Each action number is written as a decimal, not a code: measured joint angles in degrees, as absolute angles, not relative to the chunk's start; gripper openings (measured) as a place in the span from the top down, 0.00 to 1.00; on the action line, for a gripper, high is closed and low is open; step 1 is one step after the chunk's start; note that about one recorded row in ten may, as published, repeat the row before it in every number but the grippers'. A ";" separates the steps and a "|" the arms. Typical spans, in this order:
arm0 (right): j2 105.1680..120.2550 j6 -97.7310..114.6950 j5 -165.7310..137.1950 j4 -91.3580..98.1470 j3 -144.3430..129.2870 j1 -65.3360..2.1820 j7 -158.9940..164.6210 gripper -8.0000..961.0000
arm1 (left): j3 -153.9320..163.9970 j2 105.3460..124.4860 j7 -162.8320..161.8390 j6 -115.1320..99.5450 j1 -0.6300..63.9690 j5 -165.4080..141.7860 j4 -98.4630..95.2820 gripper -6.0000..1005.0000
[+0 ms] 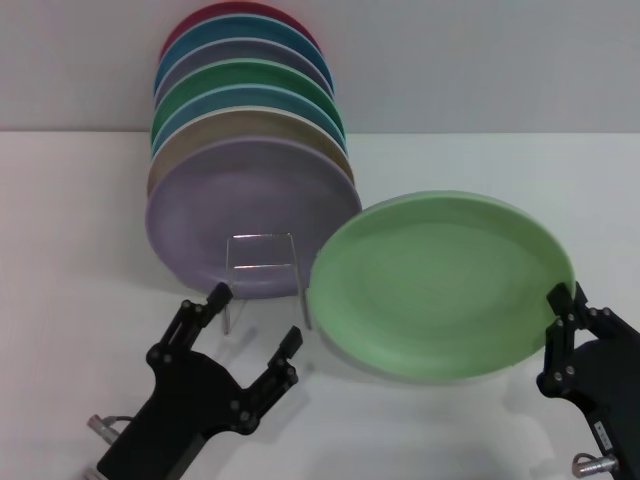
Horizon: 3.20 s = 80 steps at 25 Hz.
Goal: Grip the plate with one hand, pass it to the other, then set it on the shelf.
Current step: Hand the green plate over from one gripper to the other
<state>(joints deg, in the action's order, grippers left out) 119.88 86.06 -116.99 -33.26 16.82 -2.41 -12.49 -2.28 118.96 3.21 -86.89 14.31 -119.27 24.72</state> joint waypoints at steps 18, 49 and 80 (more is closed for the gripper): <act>119.88 89.56 -111.67 -38.24 11.01 0.13 -23.83 0.97 | -2.79 118.92 3.95 -83.07 15.81 -119.03 25.96 0.17; 119.88 88.54 -110.74 -38.36 10.77 -2.00 -25.80 0.97 | -3.32 119.08 3.95 -80.73 18.22 -119.27 26.01 0.20; 119.88 87.92 -110.74 -38.68 9.23 -2.85 -26.10 0.97 | -4.02 119.01 3.58 -79.98 19.78 -119.11 26.02 0.24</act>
<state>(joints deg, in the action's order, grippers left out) 119.88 87.92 -110.74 -38.68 9.23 -2.85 -26.10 -4.02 119.01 3.58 -79.98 19.78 -119.11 26.02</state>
